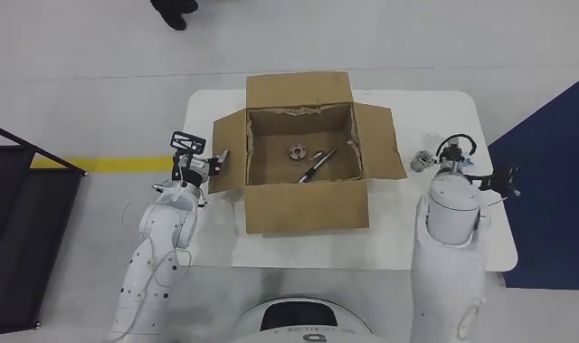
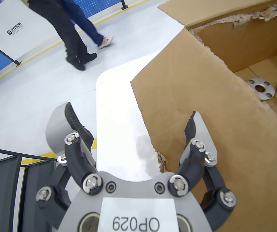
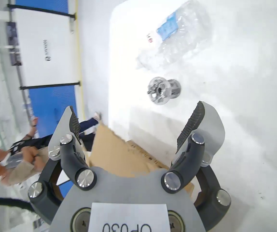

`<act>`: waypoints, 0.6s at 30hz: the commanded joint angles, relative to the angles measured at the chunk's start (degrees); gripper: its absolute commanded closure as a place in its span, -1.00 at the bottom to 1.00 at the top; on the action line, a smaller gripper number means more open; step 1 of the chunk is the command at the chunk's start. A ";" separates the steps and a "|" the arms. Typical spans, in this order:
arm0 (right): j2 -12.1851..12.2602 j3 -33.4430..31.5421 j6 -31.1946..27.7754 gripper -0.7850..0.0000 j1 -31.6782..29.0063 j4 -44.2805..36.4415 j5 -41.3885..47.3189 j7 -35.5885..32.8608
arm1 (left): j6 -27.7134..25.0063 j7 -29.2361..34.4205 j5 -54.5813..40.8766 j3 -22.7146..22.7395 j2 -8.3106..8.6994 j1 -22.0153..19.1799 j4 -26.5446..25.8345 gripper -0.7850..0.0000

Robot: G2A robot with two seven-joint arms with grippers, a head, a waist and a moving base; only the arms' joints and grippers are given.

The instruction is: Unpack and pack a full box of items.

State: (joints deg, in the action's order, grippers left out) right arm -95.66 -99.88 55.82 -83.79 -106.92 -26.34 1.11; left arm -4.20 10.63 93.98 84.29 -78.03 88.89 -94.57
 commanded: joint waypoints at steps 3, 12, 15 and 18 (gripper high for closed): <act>0.72 -0.42 2.19 -1.00 7.32 12.38 -4.76 0.02 | 0.00 0.00 0.00 0.00 0.00 0.00 0.00 -1.00; 1.09 -1.23 2.19 -0.75 15.15 24.85 -9.85 -1.79 | 0.00 0.00 0.00 0.00 0.00 0.00 0.00 -1.00; 0.99 -1.32 2.19 -0.61 17.25 28.38 -11.62 -2.53 | 0.00 0.00 0.00 0.00 0.00 0.00 0.00 -1.00; 0.88 -1.58 2.19 -0.47 19.10 31.70 -13.82 -3.49 | 0.00 0.00 0.00 0.00 0.00 0.00 0.00 -1.00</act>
State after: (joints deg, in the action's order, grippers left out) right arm -94.73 -101.33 58.00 -65.31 -76.43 -39.49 -1.97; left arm -4.20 10.63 93.98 84.29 -78.03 88.89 -94.57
